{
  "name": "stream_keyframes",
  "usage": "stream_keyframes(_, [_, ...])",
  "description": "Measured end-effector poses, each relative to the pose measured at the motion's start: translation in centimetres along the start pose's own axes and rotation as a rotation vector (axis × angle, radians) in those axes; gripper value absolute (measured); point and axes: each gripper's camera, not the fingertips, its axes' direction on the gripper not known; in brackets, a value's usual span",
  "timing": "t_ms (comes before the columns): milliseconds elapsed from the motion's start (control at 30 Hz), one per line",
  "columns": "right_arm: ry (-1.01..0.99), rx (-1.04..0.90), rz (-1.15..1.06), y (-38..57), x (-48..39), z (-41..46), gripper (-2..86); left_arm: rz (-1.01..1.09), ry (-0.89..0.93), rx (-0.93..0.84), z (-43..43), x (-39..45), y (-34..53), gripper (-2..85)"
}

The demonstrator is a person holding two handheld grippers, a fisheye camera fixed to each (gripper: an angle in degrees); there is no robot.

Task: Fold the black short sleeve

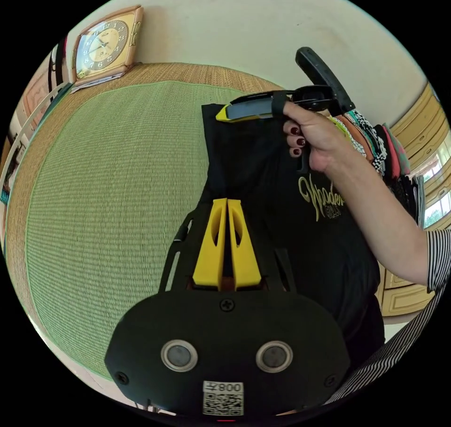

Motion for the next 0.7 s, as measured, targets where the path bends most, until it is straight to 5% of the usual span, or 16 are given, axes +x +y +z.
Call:
stream_keyframes(300, [-0.026,-0.007,-0.059,-1.4,-0.7,1.5,0.0,-0.014,0.052,0.118,-1.3,1.0,0.6,0.1])
stream_keyframes(700, [-0.01,-0.001,-0.033,-1.0,0.2,2.3,0.1,-0.1,0.022,0.038,1.1,-0.9,0.8,0.0])
